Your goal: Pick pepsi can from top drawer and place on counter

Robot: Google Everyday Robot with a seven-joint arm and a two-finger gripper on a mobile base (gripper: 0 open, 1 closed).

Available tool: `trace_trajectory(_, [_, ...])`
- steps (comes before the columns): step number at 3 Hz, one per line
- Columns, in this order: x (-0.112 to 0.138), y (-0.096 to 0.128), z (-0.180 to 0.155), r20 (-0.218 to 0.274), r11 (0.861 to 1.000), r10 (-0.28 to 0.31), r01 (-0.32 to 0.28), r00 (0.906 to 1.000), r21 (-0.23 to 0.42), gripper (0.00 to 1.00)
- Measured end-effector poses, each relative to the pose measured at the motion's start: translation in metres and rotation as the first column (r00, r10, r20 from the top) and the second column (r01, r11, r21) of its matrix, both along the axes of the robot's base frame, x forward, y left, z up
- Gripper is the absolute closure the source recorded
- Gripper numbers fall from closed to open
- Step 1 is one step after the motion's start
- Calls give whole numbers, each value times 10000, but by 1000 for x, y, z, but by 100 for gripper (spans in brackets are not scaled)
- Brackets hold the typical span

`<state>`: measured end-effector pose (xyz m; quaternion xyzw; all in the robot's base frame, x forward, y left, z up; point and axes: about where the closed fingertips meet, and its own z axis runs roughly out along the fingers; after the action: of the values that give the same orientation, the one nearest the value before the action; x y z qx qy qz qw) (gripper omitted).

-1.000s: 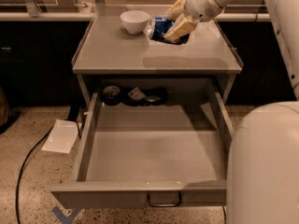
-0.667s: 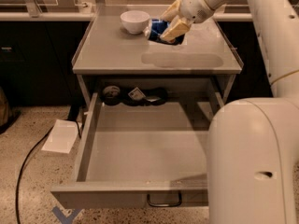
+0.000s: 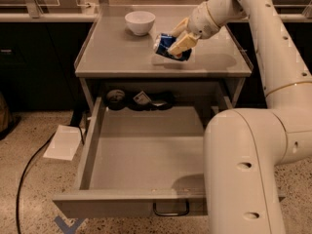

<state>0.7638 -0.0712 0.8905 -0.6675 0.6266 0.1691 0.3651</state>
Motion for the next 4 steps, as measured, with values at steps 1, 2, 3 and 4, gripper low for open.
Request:
trace_trajectory(1, [3,0,-17,-482,9999,-105,110,9988,98,100])
trace_trajectory(2, [4,1,-18,-479,9999,-113,119,9988,117,82])
trace_trajectory(3, [4,1,-18,-479,9999,-113,119,9988,117,58])
trace_trajectory(4, [4,1,-18,-479,9999,-113,119,9988,117,35])
